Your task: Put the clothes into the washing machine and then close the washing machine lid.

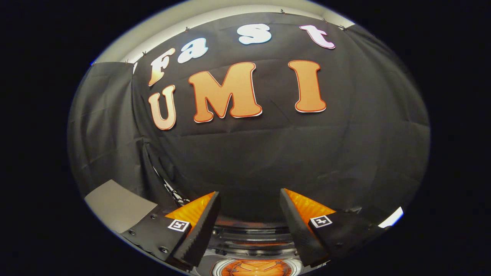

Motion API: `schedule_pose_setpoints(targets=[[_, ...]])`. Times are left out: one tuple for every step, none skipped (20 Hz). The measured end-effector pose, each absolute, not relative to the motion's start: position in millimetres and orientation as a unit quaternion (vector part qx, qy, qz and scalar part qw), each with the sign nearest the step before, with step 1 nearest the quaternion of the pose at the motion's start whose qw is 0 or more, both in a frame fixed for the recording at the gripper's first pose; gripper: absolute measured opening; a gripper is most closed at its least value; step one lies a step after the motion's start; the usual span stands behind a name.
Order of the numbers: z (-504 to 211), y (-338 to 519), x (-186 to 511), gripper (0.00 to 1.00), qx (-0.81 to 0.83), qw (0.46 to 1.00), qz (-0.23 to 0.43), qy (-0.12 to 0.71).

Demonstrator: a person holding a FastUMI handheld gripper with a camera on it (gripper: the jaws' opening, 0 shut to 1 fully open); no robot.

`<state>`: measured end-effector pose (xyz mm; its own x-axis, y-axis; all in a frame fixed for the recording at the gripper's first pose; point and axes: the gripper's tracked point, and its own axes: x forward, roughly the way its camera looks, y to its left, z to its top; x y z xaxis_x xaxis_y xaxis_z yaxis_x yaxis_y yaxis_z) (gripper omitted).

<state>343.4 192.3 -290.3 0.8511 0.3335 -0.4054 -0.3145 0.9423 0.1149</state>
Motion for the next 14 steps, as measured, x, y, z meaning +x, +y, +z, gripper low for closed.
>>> schedule_pose_setpoints(targets=[[-294.8,194.2,350.1,0.99,0.021,0.961,0.169,0.22],[-302.0,197.1,357.1,0.99,0.016,0.959,0.17,0.225],[-311.0,199.7,365.7,0.99,0.01,0.958,0.168,0.232],[-320.8,200.2,372.3,0.98,0.008,0.956,0.166,0.244],[-331.2,201.8,376.6,0.99,0.008,0.953,0.164,0.255],[-338.6,203.5,380.0,0.99,0.009,0.951,0.163,0.263],[-346.5,205.2,382.3,0.99,0.009,0.949,0.162,0.269],[-352.0,206.5,385.4,0.99,0.008,0.948,0.161,0.274],[-358.1,206.3,388.3,0.99,0.003,0.947,0.159,0.278],[-365.8,205.6,390.0,0.99,-0.005,0.946,0.156,0.284],[-368.2,204.5,389.8,0.99,-0.01,0.945,0.159,0.284],[-369.0,209.3,396.7,0.99,-0.008,0.947,0.156,0.279],[-369.4,210.3,398.4,0.99,-0.004,0.946,0.16,0.28],[-370.3,211.4,400.5,0.99,-0.004,0.947,0.162,0.278]])
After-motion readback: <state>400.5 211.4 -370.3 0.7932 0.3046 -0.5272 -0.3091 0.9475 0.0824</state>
